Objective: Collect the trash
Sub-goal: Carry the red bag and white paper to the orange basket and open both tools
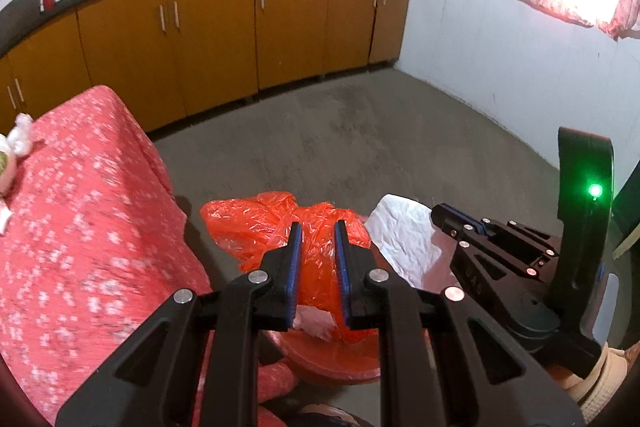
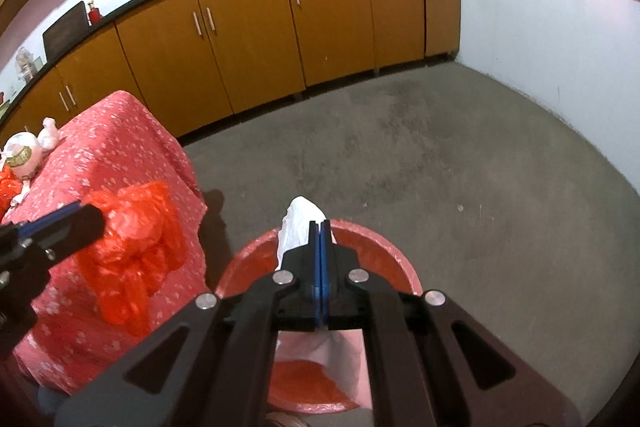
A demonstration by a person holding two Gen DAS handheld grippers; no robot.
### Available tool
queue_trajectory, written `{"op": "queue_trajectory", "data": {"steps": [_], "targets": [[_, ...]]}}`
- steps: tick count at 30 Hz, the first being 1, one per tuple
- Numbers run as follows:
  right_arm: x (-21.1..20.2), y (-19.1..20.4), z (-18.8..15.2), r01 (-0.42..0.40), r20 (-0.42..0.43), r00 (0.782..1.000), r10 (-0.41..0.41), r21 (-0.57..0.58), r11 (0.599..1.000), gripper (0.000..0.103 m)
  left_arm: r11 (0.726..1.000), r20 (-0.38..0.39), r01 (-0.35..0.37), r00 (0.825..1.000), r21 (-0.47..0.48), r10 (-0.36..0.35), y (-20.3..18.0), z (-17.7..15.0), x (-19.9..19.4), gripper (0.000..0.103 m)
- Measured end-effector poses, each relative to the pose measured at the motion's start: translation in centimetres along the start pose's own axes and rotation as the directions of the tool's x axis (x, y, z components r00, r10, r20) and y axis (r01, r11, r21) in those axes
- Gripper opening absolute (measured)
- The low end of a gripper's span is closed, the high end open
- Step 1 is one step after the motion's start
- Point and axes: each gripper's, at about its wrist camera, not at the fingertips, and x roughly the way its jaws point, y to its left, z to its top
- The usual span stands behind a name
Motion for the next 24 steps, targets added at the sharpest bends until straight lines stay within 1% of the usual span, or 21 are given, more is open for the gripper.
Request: {"op": "queue_trajectory", "data": {"steps": [7, 19, 20, 21, 23, 24], "targets": [[1.6, -1.1, -0.6, -0.001, -0.031, 1.000, 0.002, 0.029, 1.000, 0.002, 1.000, -0.058, 0.016, 0.998, 0.015, -0.015, -1.0, -0.6, 2.4, 0.016], [2.3, -2.3, -0.4, -0.053, -0.038, 0.998, 0.055, 0.054, 0.997, 0.002, 0.999, -0.096, 0.041, 0.995, 0.019, -0.039, -1.5, -0.2, 4.4, 0.017], [2.3, -2.4, -0.4, -0.062, -0.039, 0.997, 0.064, 0.059, 0.996, 0.003, 0.999, -0.096, 0.040, 0.995, 0.017, -0.038, -1.5, -0.2, 4.3, 0.018], [2.3, -2.5, -0.4, -0.072, -0.037, 0.997, 0.075, 0.066, 0.995, 0.006, 0.999, -0.096, 0.041, 0.995, 0.016, -0.039, -1.4, -0.2, 4.5, 0.021], [2.0, -2.6, -0.4, -0.077, -0.030, 0.996, 0.079, 0.070, 0.995, 0.007, 0.999, -0.096, 0.039, 0.995, 0.015, -0.038, -1.3, -0.2, 4.5, 0.026], [1.9, -2.7, -0.4, -0.078, -0.029, 0.996, 0.080, 0.070, 0.995, 0.008, 0.999, -0.093, 0.038, 0.995, 0.014, -0.037, -1.2, -0.2, 4.4, 0.030]]}}
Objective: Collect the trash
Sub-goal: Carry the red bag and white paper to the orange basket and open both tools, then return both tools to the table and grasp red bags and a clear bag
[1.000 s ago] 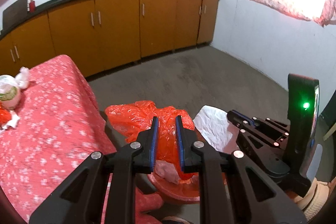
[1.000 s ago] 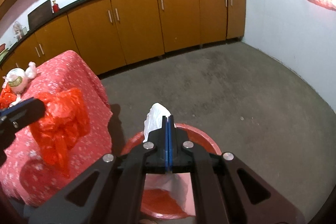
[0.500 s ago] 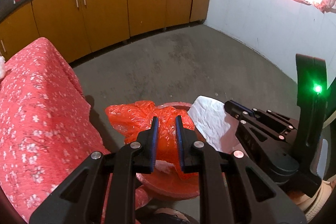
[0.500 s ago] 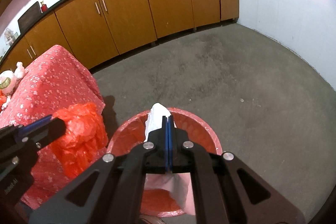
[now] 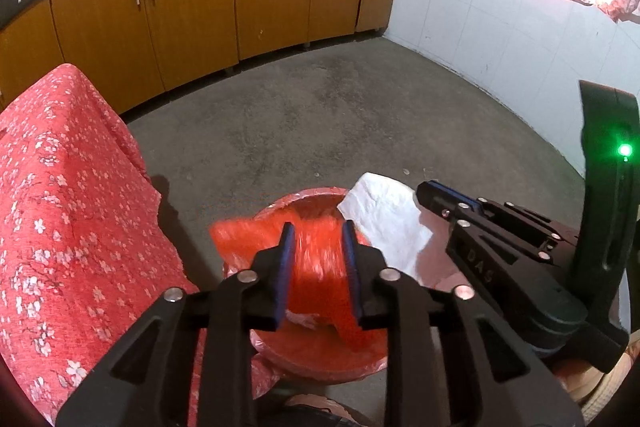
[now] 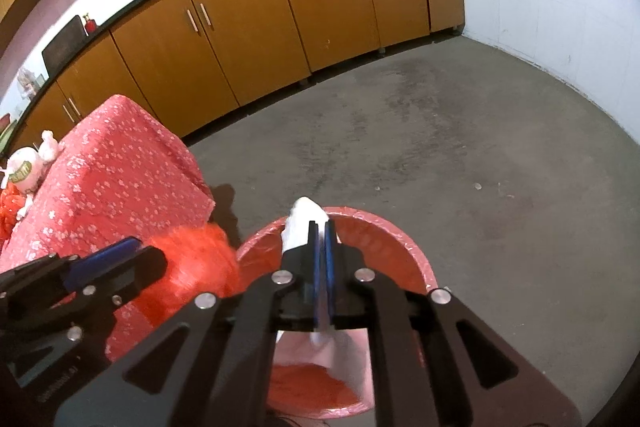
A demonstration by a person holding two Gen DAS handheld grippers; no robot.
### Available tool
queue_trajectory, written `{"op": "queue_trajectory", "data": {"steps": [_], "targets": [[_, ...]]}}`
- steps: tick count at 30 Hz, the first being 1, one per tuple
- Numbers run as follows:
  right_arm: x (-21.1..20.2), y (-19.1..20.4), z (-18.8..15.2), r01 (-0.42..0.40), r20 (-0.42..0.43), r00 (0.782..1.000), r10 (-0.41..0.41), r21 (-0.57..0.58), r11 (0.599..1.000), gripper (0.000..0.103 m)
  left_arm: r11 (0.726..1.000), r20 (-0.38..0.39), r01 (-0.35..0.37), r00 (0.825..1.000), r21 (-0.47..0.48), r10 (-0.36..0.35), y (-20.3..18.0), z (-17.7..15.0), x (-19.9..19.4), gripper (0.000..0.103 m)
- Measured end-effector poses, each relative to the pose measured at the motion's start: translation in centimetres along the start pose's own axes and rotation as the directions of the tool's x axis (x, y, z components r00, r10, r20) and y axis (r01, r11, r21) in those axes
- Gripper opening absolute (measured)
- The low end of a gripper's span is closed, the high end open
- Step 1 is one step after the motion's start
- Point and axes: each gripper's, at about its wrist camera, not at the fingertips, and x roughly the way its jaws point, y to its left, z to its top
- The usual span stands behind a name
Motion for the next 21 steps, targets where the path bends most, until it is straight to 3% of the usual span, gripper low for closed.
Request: {"op": "queue_trajectory", "data": {"steps": [5, 15, 21], "targets": [[-0.9, -0.3, 0.1, 0.000, 0.016, 1.000, -0.001, 0.006, 1.000, 0.020, 1.000, 0.009, -0.001, 1.000, -0.017, 0.002, 0.3, 0.0, -0.2, 0.036], [-2.8, -0.4, 1.1, 0.020, 0.048, 0.999, -0.020, 0.010, 1.000, 0.021, 0.996, 0.055, -0.028, 0.998, -0.080, 0.032, 2.2, 0.2, -2.9, 0.036], [-4.2, 2.6, 2.2, 0.002, 0.079, 0.997, 0.003, -0.063, 0.998, 0.025, 0.991, 0.124, -0.061, 0.989, -0.118, 0.076, 4.7, 0.4, -6.3, 0.038]]}}
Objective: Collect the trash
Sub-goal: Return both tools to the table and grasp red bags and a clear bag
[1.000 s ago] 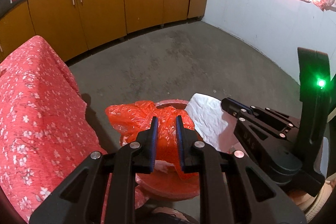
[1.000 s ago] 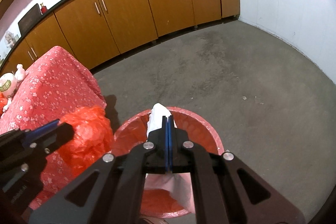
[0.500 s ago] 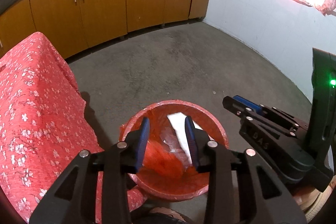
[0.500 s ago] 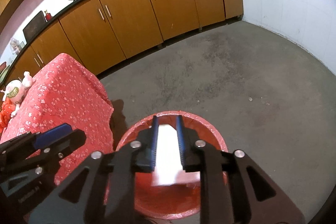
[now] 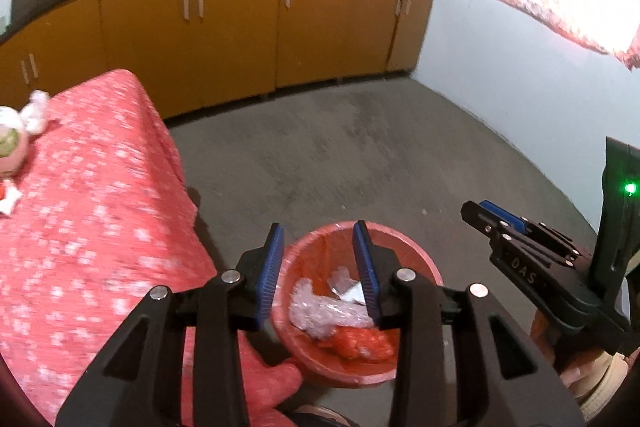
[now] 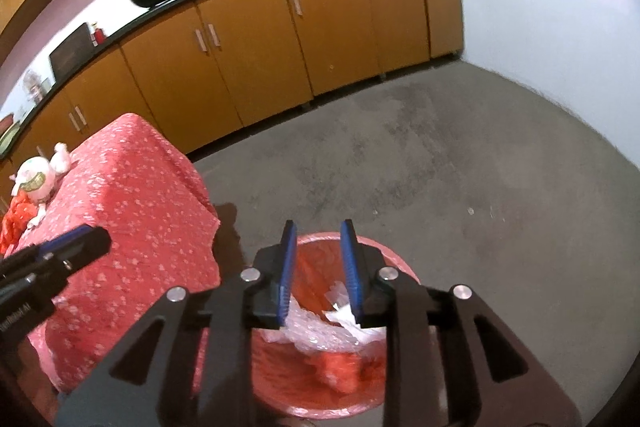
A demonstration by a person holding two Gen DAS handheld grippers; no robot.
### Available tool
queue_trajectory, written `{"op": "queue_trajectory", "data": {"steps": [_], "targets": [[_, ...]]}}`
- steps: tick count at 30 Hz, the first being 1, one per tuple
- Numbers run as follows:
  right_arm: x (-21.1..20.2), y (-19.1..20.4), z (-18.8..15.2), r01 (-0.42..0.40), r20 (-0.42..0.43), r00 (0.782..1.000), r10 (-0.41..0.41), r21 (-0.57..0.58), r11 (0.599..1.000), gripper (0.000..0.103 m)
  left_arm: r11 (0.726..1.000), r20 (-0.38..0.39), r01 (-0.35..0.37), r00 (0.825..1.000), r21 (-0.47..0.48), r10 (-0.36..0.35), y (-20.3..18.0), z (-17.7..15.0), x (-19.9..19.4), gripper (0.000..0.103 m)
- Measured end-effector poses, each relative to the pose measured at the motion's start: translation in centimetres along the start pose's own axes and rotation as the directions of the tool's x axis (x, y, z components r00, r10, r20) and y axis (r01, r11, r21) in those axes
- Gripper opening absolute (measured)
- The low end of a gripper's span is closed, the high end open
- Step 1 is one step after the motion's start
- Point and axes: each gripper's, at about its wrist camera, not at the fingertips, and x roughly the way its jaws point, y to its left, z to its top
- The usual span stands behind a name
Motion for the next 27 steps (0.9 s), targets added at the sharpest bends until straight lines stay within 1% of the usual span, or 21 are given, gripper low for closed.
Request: {"op": "queue_trajectory", "data": {"steps": [2, 5, 7, 9, 11, 12, 13, 15, 16, 17, 18, 19, 20, 21, 22, 23, 24, 26, 27], "targets": [[-0.3, 1.6, 0.7, -0.020, 0.008, 1.000, 0.020, -0.021, 1.000, 0.028, 1.000, 0.028, -0.021, 0.999, -0.020, 0.021, 1.5, 0.2, -1.4, 0.039], [-0.9, 4.8, 1.8, -0.067, 0.021, 0.997, 0.068, -0.059, 0.996, 0.028, 0.997, 0.059, -0.060, 0.996, -0.046, 0.063, 4.1, 0.2, -3.4, 0.040], [-1.1, 7.3, 2.6, -0.108, 0.023, 0.994, 0.111, -0.087, 0.990, 0.028, 0.993, 0.080, -0.103, 0.991, -0.057, 0.108, 6.2, 0.0, -5.0, 0.042], [-1.2, 9.9, 3.3, -0.147, 0.025, 0.988, 0.151, -0.116, 0.982, 0.028, 0.984, 0.100, -0.165, 0.980, -0.071, 0.172, 8.9, -0.4, -6.8, 0.045], [-1.4, 13.5, 3.8, -0.196, 0.023, 0.979, 0.202, -0.157, 0.968, 0.028, 0.967, 0.117, -0.238, 0.962, -0.091, 0.248, 12.2, -1.1, -8.8, 0.046], [-1.4, 14.8, 4.0, -0.215, 0.020, 0.975, 0.222, -0.170, 0.962, 0.029, 0.955, 0.121, -0.277, 0.950, -0.103, 0.289, 13.8, -1.4, -9.7, 0.048], [-1.3, 17.2, 4.2, -0.247, 0.013, 0.967, 0.254, -0.193, 0.950, 0.029, 0.945, 0.123, -0.307, 0.940, -0.111, 0.320, 15.1, -1.6, -10.4, 0.049], [-1.2, 20.3, 4.3, -0.285, 0.003, 0.956, 0.293, -0.222, 0.932, 0.030, 0.908, 0.127, -0.393, 0.903, -0.144, 0.410, 18.8, -2.2, -12.0, 0.053], [-1.1, 22.5, 4.3, -0.312, -0.006, 0.947, 0.320, -0.241, 0.919, 0.030, 0.894, 0.125, -0.419, 0.890, -0.158, 0.439, 20.3, -2.5, -12.7, 0.053], [-0.9, 24.1, 4.3, -0.331, -0.013, 0.941, 0.339, -0.254, 0.909, 0.031, 0.872, 0.117, -0.453, 0.871, -0.186, 0.477, 22.3, -2.8, -13.5, 0.054], [-0.8, 25.9, 4.3, -0.352, -0.020, 0.933, 0.360, -0.266, 0.897, 0.033, 0.850, 0.108, -0.482, 0.853, -0.213, 0.511, 24.0, -3.0, -14.1, 0.055], [-0.7, 28.0, 4.4, -0.371, -0.025, 0.925, 0.379, -0.279, 0.886, 0.035, 0.833, 0.103, -0.500, 0.840, -0.234, 0.533, 25.3, -3.3, -14.7, 0.056], [-0.6, 30.1, 4.4, -0.385, -0.026, 0.918, 0.396, -0.294, 0.875, 0.042, 0.810, 0.098, -0.523, 0.821, -0.267, 0.563, 26.9, -3.7, -15.5, 0.061], [-0.5, 31.2, 4.3, -0.393, -0.026, 0.914, 0.405, -0.304, 0.868, 0.051, 0.787, 0.093, -0.542, 0.803, -0.295, 0.589, 28.4, -4.1, -16.1, 0.065], [-0.3, 33.2, 4.4, -0.404, -0.024, 0.908, 0.419, -0.322, 0.856, 0.056, 0.765, 0.087, -0.558, 0.787, -0.322, 0.611, 29.7, -4.5, -16.7, 0.067], [-0.1, 35.0, 4.4, -0.410, -0.023, 0.904, 0.427, -0.337, 0.848, 0.062, 0.750, 0.082, -0.566, 0.777, -0.342, 0.624, 30.8, -4.7, -17.0, 0.068], [0.2, 36.4, 4.5, -0.416, -0.029, 0.901, 0.434, -0.344, 0.842, 0.063, 0.735, 0.074, -0.572, 0.769, -0.364, 0.635, 31.8, -4.9, -17.2, 0.070], [1.1, 38.8, 4.7, -0.435, -0.045, 0.893, 0.447, -0.341, 0.833, 0.064, 0.713, 0.062, -0.576, 0.759, -0.400, 0.648, 33.4, -5.3, -17.5, 0.072], [1.6, 40.1, 4.9, -0.443, -0.053, 0.890, 0.453, -0.339, 0.830, 0.066, 0.706, 0.057, -0.574, 0.758, -0.414, 0.650, 34.1, -5.3, -17.4, 0.073]]}}
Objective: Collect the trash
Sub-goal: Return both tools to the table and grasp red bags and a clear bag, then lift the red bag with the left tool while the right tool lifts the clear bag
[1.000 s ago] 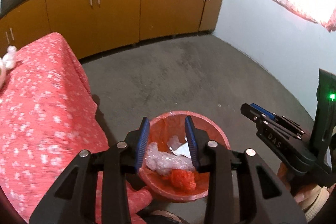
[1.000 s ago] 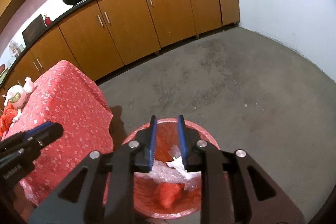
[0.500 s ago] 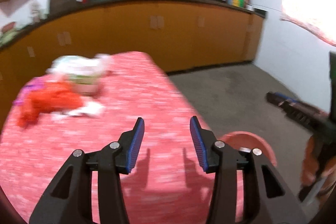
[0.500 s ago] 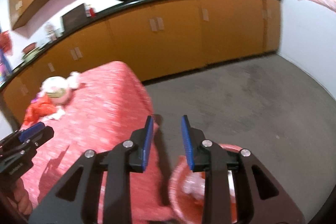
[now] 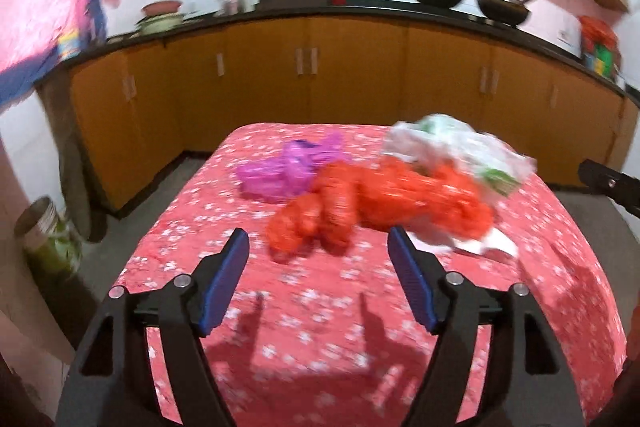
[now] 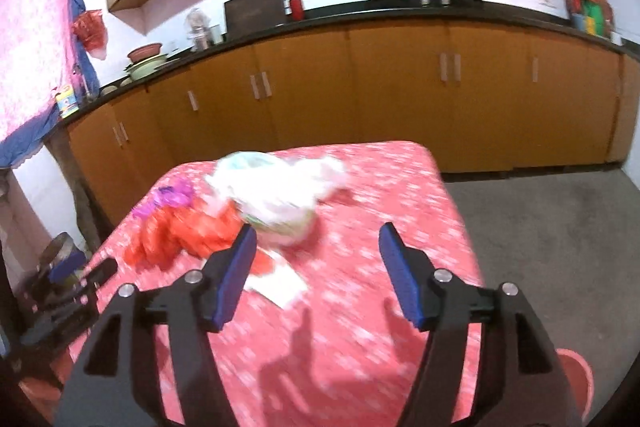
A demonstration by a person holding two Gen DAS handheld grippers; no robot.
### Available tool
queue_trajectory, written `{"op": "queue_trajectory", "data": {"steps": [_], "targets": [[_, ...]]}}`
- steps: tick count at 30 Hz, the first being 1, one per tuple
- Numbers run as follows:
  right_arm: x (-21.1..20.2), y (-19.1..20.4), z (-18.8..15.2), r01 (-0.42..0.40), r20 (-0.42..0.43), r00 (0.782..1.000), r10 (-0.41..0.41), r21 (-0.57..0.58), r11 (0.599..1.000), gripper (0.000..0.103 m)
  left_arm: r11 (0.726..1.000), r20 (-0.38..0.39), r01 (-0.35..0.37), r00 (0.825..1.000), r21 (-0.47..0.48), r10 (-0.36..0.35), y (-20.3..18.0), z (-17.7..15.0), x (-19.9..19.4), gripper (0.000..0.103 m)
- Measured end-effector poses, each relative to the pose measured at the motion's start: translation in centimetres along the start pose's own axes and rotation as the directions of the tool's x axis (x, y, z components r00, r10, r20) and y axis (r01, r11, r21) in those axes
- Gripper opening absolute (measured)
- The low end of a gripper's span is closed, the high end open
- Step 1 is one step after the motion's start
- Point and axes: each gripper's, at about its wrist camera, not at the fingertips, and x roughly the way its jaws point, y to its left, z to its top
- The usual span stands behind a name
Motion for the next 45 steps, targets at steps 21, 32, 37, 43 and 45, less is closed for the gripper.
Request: {"op": "queue_trajectory", "data": {"steps": [21, 32, 37, 43, 45], "targets": [[7.7, 0.7, -0.4, 0.117, -0.091, 0.989, -0.117, 0.004, 0.993, 0.010, 0.999, -0.023, 0.019, 1.000, -0.048, -0.021, 0.9, 1.5, 4.1, 0.078], [5.2, -2.7, -1.1, 0.177, -0.076, 0.982, -0.172, 0.068, 0.982, 0.009, 1.000, -0.173, 0.001, 0.985, -0.005, -0.002, -1.0, 2.3, 8.3, 0.042], [3.7, -3.0, -1.2, 0.181, -0.058, 0.983, -0.177, 0.078, 0.980, 0.008, 0.999, -0.160, 0.005, 0.987, -0.033, -0.010, 0.0, 2.0, 7.6, 0.025], [1.5, -3.0, -0.7, 0.179, -0.018, 0.984, -0.178, 0.089, 0.980, 0.007, 1.000, -0.121, 0.004, 0.993, -0.023, -0.006, 0.6, 1.8, 4.9, 0.024], [0.5, -3.0, -0.4, 0.182, 0.000, 0.983, -0.183, 0.084, 0.980, 0.007, 1.000, -0.095, 0.001, 0.995, -0.009, -0.001, 0.8, 2.0, 3.7, 0.024]]}}
